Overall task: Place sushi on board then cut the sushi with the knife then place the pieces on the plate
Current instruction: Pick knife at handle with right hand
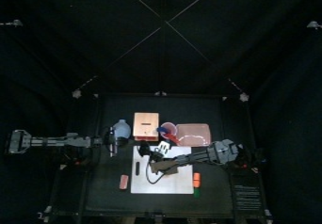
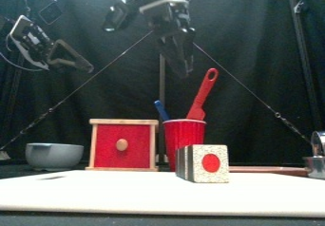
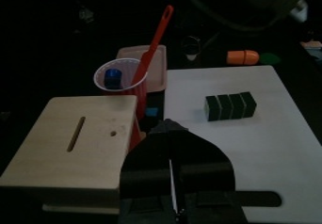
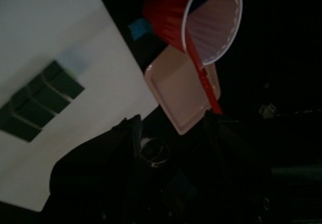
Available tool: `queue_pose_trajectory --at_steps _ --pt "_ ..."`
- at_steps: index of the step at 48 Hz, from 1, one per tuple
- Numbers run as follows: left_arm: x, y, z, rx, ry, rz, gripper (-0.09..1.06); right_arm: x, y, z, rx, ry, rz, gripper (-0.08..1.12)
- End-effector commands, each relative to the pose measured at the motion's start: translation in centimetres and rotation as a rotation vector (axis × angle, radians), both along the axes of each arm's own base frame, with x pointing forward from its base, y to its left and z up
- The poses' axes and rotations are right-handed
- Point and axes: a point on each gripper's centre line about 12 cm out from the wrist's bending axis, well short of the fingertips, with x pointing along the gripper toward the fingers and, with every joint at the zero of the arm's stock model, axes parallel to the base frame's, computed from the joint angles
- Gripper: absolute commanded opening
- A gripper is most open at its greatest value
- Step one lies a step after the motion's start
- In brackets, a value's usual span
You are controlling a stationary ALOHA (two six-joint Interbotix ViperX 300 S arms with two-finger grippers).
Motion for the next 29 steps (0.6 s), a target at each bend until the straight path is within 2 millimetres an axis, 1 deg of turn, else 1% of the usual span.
queue_pose_trajectory --at_steps 1,10,19,23,29 --pt "0.1 0.5 0.5 -0.001 -0.01 0.02 0.01 -1.5 -1.1 3.2 -0.022 -0.065 -0.001 0.88" --pt "0.1 0.8 0.5 -0.001 -0.011 0.034 0.01 -1.8 -2.9 2.2 -0.037 -0.047 -0.013 0.88" --pt "0.0 1.0 0.5 -0.002 -0.01 0.045 0.01 -1.8 -4.3 1.5 -0.046 -0.048 -0.011 0.88" --pt "0.0 1.1 0.5 0.001 -0.009 0.049 0.01 -1.9 -4.7 1.0 -0.023 0.001 0.034 0.87" --pt "-0.1 1.4 0.4 -0.003 -0.005 0.064 0.01 -1.7 -5.0 0.5 0.007 0.015 0.052 0.84"
